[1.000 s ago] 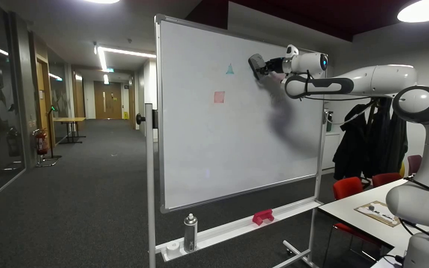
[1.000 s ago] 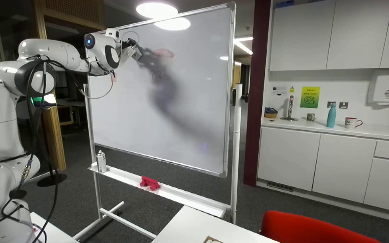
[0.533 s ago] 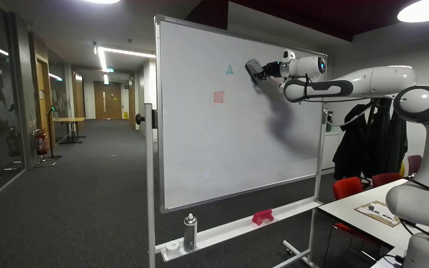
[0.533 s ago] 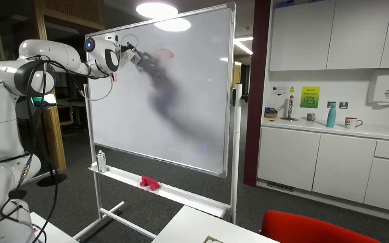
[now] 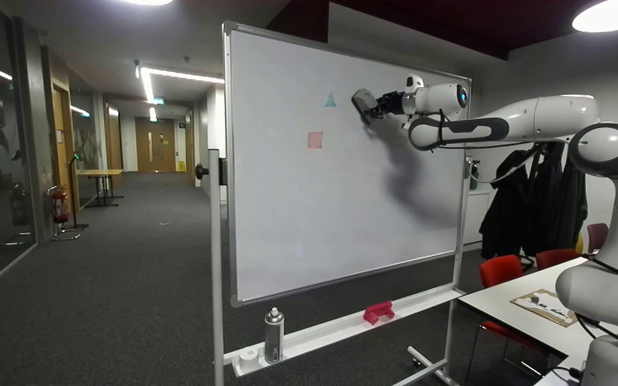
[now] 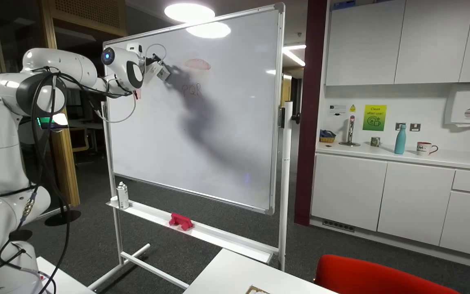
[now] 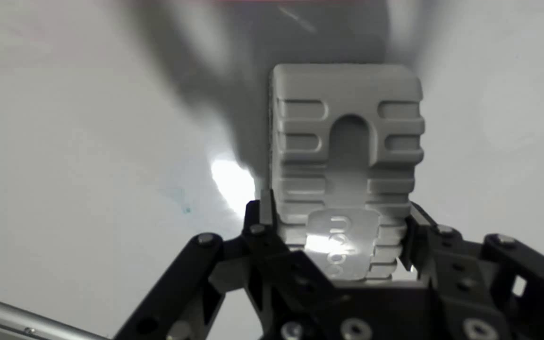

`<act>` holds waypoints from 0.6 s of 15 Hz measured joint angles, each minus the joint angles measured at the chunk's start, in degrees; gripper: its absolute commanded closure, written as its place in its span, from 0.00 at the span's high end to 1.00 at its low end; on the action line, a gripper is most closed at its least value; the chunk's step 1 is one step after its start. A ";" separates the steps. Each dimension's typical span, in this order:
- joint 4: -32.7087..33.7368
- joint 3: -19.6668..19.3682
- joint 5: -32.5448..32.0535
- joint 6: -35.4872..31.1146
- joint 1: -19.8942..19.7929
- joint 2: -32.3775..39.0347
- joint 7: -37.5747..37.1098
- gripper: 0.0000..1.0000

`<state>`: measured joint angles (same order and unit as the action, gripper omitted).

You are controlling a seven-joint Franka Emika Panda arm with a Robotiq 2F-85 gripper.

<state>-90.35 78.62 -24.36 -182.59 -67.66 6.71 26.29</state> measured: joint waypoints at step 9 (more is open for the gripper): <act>-3.50 3.87 -2.62 -0.87 -3.66 0.01 0.18 0.34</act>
<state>-93.85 82.49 -26.98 -183.46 -71.31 6.72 26.47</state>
